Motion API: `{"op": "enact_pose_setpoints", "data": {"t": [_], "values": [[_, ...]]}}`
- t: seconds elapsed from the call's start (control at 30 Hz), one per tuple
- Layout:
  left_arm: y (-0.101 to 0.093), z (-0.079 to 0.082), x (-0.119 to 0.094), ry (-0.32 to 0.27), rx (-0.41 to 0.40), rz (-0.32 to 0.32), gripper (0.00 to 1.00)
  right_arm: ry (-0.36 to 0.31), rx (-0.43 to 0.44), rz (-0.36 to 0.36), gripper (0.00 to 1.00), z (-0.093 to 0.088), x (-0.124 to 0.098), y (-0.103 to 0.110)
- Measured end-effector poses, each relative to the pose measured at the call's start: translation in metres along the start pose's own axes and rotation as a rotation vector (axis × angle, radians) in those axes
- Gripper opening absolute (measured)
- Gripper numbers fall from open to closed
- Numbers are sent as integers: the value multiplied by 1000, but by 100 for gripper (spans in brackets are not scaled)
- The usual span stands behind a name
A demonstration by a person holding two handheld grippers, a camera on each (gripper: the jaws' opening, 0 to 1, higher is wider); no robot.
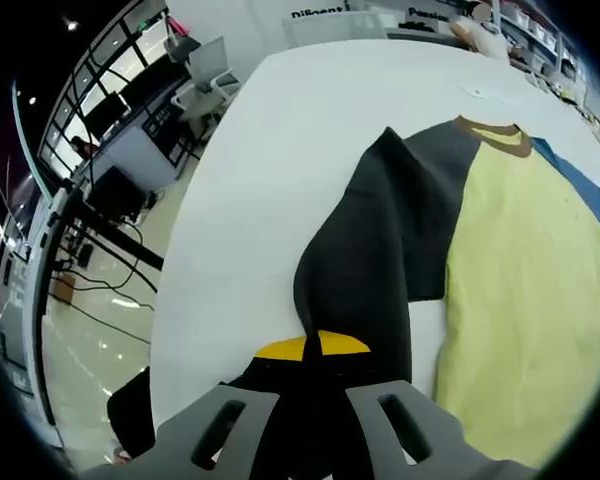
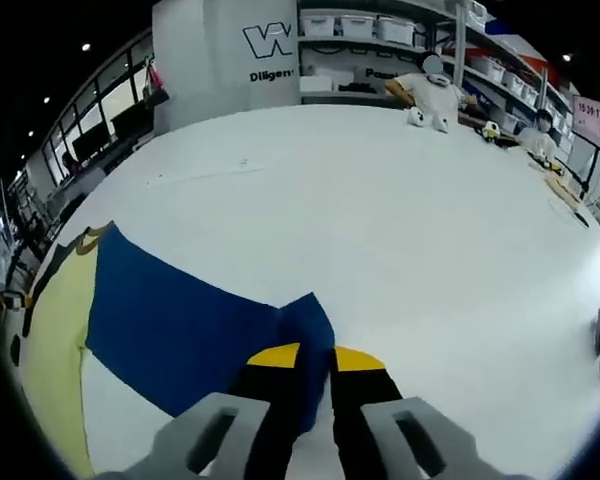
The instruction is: Fold the garment on the visible template until the final outline fits inside the template.
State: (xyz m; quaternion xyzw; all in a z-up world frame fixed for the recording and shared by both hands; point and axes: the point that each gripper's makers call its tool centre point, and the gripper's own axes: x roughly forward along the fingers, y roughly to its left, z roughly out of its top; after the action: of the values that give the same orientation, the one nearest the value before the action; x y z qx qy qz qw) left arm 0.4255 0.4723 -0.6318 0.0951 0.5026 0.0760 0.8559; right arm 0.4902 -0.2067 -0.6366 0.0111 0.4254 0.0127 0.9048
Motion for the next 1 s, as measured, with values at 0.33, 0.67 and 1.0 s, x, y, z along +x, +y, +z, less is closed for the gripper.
{"op": "enact_pose_setpoints", "data": {"t": [0.33, 0.67, 1.0], "values": [[0, 0, 0, 0, 2, 4, 2, 24, 57, -161, 0, -8, -21, -31], [0, -1, -1, 3, -6, -2, 2, 50, 104, -239, 0, -29, -36, -58], [0, 0, -1, 2, -7, -1, 2, 7, 156, -165, 11, -28, -37, -50]]}}
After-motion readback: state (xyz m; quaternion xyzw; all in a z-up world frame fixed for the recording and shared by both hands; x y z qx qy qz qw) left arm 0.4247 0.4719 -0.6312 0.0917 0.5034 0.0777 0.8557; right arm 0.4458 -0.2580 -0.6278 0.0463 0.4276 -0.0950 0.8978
